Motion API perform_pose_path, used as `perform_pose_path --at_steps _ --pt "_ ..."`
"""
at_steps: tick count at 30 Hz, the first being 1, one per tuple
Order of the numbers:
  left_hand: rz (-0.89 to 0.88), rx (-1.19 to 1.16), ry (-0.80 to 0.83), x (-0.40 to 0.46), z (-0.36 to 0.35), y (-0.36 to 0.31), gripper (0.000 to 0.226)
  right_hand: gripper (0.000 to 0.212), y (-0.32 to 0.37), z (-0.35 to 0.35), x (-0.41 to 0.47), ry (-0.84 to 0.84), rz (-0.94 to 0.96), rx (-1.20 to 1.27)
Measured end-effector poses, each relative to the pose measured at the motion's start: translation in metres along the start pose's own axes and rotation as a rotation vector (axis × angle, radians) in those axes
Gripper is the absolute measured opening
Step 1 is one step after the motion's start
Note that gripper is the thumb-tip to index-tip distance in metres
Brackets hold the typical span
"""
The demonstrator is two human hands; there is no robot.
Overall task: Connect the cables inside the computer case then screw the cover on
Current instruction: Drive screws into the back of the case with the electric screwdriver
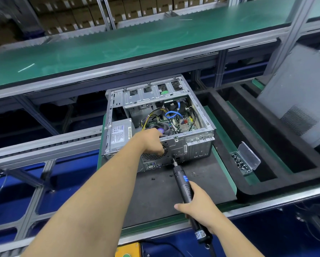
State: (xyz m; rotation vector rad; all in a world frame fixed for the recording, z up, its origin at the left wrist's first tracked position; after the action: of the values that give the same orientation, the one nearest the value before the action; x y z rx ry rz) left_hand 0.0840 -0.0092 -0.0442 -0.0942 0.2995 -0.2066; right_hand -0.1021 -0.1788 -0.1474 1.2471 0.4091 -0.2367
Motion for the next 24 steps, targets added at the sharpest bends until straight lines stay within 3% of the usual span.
perform_pose_path --at_steps 2,4,7,9,11,13,15,18,24 --pt "0.035 0.007 -0.047 -0.005 -0.001 -0.001 0.049 0.073 0.0 0.002 -0.001 0.0 0.009 -0.016" --pt "0.009 0.07 -0.194 -0.015 -0.003 -0.002 0.063 0.074 -0.001 0.004 -0.004 -0.001 0.013 -0.035" --pt "-0.203 0.116 -0.762 -0.046 -0.027 -0.009 0.066 0.072 -0.005 0.008 -0.007 0.009 0.018 -0.08" --pt "-0.108 -0.227 -1.068 -0.07 -0.065 -0.015 0.043 0.073 -0.007 0.01 -0.007 0.039 0.025 -0.12" --pt "0.193 -0.853 -0.966 -0.086 -0.105 -0.022 0.018 0.078 -0.008 0.011 -0.008 0.071 0.027 -0.159" --pt "0.608 -1.381 -0.652 -0.088 -0.133 -0.025 0.013 0.078 -0.01 0.012 -0.009 0.091 0.029 -0.172" --pt "0.836 -1.747 -0.384 -0.086 -0.144 -0.026 0.015 0.076 -0.011 0.012 -0.009 0.094 0.044 -0.185" --pt "0.783 -1.868 -0.166 -0.08 -0.139 -0.028 0.029 0.075 -0.011 0.01 -0.011 0.107 0.057 -0.186" --pt "0.786 -2.023 -0.102 -0.075 -0.133 -0.032 0.018 0.074 -0.008 0.008 -0.014 0.118 0.077 -0.181"
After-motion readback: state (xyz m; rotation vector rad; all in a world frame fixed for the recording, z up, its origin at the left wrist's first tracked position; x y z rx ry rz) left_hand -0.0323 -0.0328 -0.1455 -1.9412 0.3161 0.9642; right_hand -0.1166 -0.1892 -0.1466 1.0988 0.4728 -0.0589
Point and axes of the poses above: each hand's wrist, its own x-axis towards the middle knuckle, its own z-axis out of the back of the hand, y = z × x, the point moved 2 cm from there along x, towards the middle knuckle, and after that the axes turned 4 degrees about -y, right-handed, at the moved point
